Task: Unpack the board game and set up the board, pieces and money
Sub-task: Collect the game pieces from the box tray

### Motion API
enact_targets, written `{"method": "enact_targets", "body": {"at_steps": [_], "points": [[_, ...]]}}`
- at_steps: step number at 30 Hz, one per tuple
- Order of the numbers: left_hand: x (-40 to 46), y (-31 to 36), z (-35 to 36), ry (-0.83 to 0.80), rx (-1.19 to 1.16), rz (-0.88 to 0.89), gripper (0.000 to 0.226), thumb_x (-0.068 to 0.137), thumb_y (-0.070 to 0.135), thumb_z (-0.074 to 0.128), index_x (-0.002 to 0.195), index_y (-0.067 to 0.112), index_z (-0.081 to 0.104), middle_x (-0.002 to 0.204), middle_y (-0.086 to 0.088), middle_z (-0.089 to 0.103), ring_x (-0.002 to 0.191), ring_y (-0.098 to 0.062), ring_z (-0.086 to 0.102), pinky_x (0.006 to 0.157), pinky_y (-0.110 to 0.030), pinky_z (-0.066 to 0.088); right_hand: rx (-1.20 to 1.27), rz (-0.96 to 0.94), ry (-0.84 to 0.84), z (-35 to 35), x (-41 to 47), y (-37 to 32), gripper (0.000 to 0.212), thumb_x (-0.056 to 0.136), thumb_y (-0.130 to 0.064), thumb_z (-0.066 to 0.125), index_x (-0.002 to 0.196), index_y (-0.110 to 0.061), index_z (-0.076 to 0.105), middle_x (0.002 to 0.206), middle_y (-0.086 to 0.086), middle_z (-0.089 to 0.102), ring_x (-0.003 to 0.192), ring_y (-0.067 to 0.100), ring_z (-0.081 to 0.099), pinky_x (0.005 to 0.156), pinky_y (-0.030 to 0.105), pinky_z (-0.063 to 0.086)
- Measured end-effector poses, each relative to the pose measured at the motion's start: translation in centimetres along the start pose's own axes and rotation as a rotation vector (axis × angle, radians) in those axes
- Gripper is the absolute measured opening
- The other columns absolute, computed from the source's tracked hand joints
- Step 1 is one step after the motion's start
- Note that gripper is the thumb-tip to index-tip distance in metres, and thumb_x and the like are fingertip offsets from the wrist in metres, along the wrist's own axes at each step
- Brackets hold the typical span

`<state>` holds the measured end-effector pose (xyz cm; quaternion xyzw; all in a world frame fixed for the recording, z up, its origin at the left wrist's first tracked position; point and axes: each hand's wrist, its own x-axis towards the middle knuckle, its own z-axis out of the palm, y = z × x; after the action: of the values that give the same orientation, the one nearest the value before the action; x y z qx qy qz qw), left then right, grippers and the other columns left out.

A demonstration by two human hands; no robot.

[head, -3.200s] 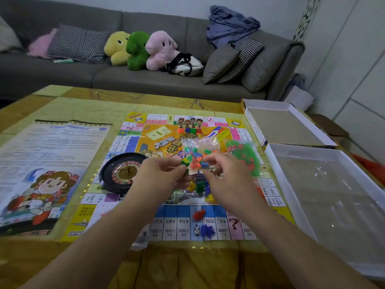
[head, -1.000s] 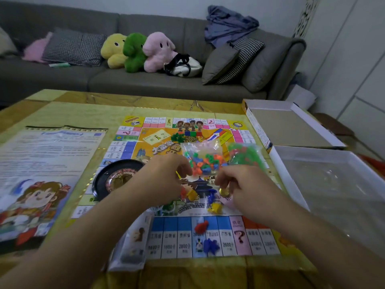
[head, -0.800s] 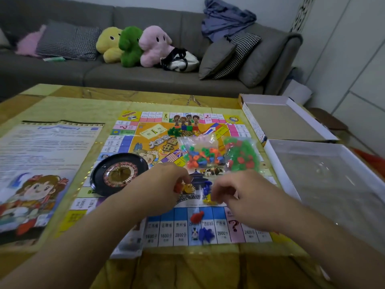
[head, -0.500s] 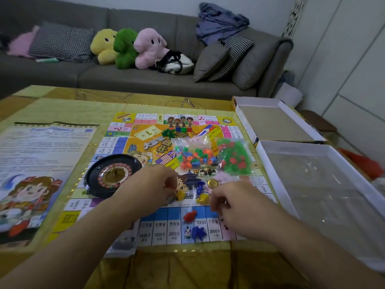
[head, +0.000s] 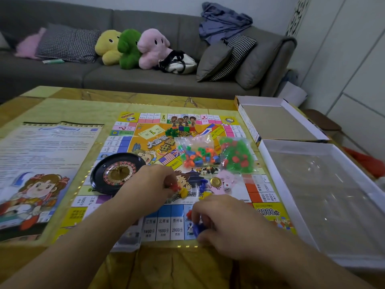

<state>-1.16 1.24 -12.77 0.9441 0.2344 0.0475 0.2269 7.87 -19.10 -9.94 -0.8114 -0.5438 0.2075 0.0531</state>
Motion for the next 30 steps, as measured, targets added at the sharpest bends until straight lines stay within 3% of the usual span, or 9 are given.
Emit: {"method": "enact_targets", "body": {"at_steps": [5,10,16,19,24,27,30], "points": [[0.1,-0.3,-0.3,0.061,-0.053,-0.018,0.013,0.097,0.021,0.071,0.094,0.034,0.068,0.091,0.019,0.066,0.083,0.001,0.062,0.073,-0.021,0.056,0.060,0.045,0.097,-0.7,-0.4,0.3,0.022,0.092,-0.041,0.074,0.106,-0.036,0.056,0.109,-0.016,0.057,0.100,0.006,0.055,0.086,0.031,0.055],[0.3,0.1,-0.4,0.094,-0.091,-0.035,0.024,0.098,0.014,0.062,0.112,0.033,0.069,0.109,0.012,0.064,0.097,-0.007,0.062,0.086,-0.035,0.060,0.299,0.184,0.272,-1.6,0.1,2.4,0.028,0.091,-0.025,0.081,0.094,-0.036,0.055,0.093,-0.012,0.066,0.084,0.004,0.065,0.073,0.026,0.057],[1.7,4.6,1.3,0.071,-0.061,0.244,0.035,0.101,0.028,0.065,0.134,0.039,0.063,0.128,0.015,0.057,0.114,-0.006,0.054,0.100,-0.032,0.051,0.413,0.263,0.415,-2.2,0.6,3.6,0.025,0.086,-0.030,0.086,0.090,-0.035,0.061,0.081,-0.009,0.069,0.073,0.003,0.066,0.056,0.015,0.047],[2.4,5.2,2.7,0.057,0.073,0.264,0.024,0.100,0.028,0.066,0.123,0.034,0.072,0.120,0.009,0.060,0.107,-0.012,0.055,0.092,-0.036,0.055,0.437,0.245,0.444,-2.1,0.5,4.1,0.021,0.088,-0.029,0.084,0.092,-0.038,0.066,0.081,-0.009,0.070,0.076,0.000,0.066,0.057,0.014,0.049],[2.5,4.3,2.8,0.117,-0.018,0.147,0.012,0.100,0.019,0.065,0.102,0.024,0.076,0.104,0.008,0.068,0.092,-0.010,0.062,0.085,-0.033,0.057,0.430,0.223,0.461,-2.0,0.5,5.0,0.024,0.097,-0.017,0.074,0.100,-0.041,0.073,0.093,-0.019,0.070,0.088,-0.005,0.065,0.065,0.010,0.049],[2.0,4.2,2.3,0.138,-0.209,0.020,0.014,0.099,0.018,0.066,0.099,0.027,0.077,0.090,0.012,0.074,0.083,-0.004,0.068,0.080,-0.028,0.060,0.429,0.209,0.506,-2.0,0.6,5.1,0.023,0.097,-0.015,0.072,0.100,-0.038,0.076,0.097,-0.020,0.070,0.091,-0.007,0.064,0.068,0.006,0.049],[1.3,5.3,1.4,0.049,-0.772,-0.184,0.013,0.098,0.010,0.067,0.098,0.018,0.077,0.085,0.000,0.080,0.080,-0.016,0.078,0.079,-0.034,0.064,0.431,0.173,0.524,-2.1,0.6,4.8,0.021,0.097,-0.015,0.073,0.100,-0.036,0.076,0.096,-0.020,0.069,0.090,-0.007,0.064,0.071,0.006,0.049]]}}
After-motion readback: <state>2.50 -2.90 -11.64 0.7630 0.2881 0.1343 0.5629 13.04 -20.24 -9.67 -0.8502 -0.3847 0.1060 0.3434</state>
